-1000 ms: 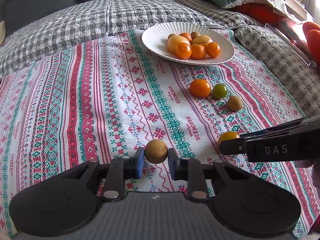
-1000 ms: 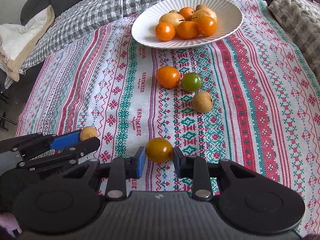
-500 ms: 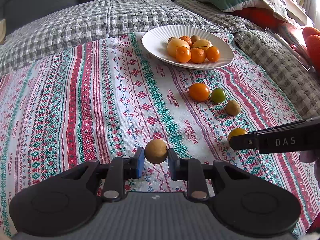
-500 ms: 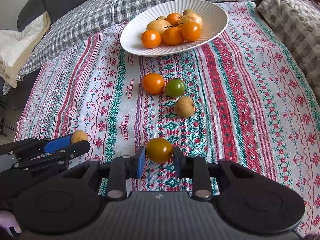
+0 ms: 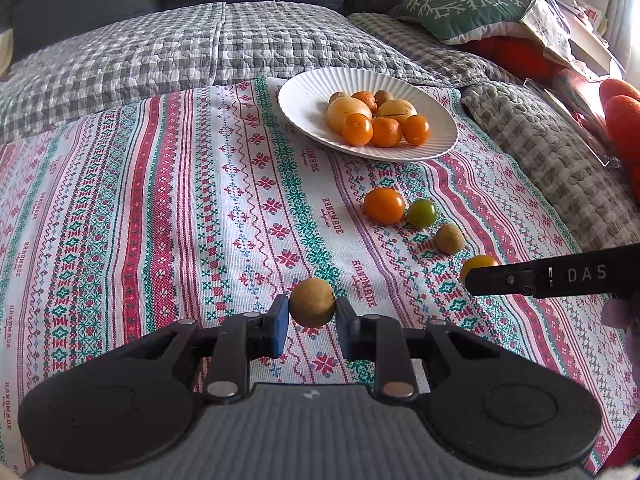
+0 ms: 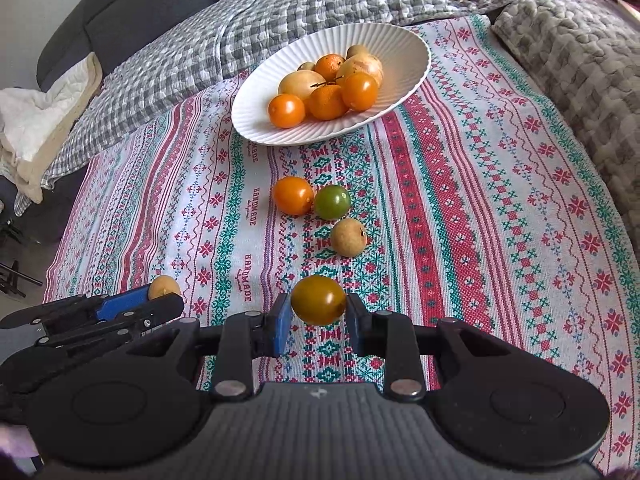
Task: Organize fruits
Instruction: 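Lift both held fruits and carry them over the white bowl, then lower both fruits into the white bowl and open both tools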
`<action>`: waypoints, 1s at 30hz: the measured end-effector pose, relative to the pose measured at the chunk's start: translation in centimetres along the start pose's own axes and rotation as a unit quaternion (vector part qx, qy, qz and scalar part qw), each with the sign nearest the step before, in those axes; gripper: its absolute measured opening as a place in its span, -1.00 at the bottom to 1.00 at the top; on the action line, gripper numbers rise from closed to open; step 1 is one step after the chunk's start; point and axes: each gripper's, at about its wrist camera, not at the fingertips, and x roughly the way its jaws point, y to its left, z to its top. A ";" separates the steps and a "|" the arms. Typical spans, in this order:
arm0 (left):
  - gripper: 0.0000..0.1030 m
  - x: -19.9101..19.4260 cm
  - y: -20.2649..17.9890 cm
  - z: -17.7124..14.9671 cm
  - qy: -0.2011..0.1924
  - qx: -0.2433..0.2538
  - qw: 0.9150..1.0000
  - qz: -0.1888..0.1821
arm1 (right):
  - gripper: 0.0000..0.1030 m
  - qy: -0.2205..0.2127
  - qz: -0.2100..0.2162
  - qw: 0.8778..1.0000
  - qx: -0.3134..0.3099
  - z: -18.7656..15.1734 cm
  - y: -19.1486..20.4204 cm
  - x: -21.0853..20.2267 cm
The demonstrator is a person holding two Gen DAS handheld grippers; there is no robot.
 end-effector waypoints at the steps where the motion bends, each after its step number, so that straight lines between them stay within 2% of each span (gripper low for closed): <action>1: -0.74 -0.1 0.0 0.1 -0.003 -0.001 1.000 -0.002 | -0.49 -0.005 0.004 1.000 0.003 0.1 -0.2 -0.3; 6: -0.74 -0.3 -0.2 0.7 -0.016 -0.012 1.000 -0.015 | -0.49 -0.018 0.024 0.999 0.021 0.7 -1.2 -1.2; 12: -0.74 0.7 -0.6 3.2 -0.024 -0.013 0.999 -0.024 | -0.49 -0.043 0.021 0.998 0.028 2.7 -2.4 -1.8; 20: -0.74 3.7 -0.8 8.5 -0.035 -0.025 0.998 -0.043 | -0.49 -0.093 0.020 0.995 0.035 7.3 -4.6 -1.7; 30: -0.74 9.5 -2.4 15.3 -0.054 -0.009 0.997 -0.053 | -0.49 -0.106 0.031 0.993 0.052 12.7 -6.4 1.3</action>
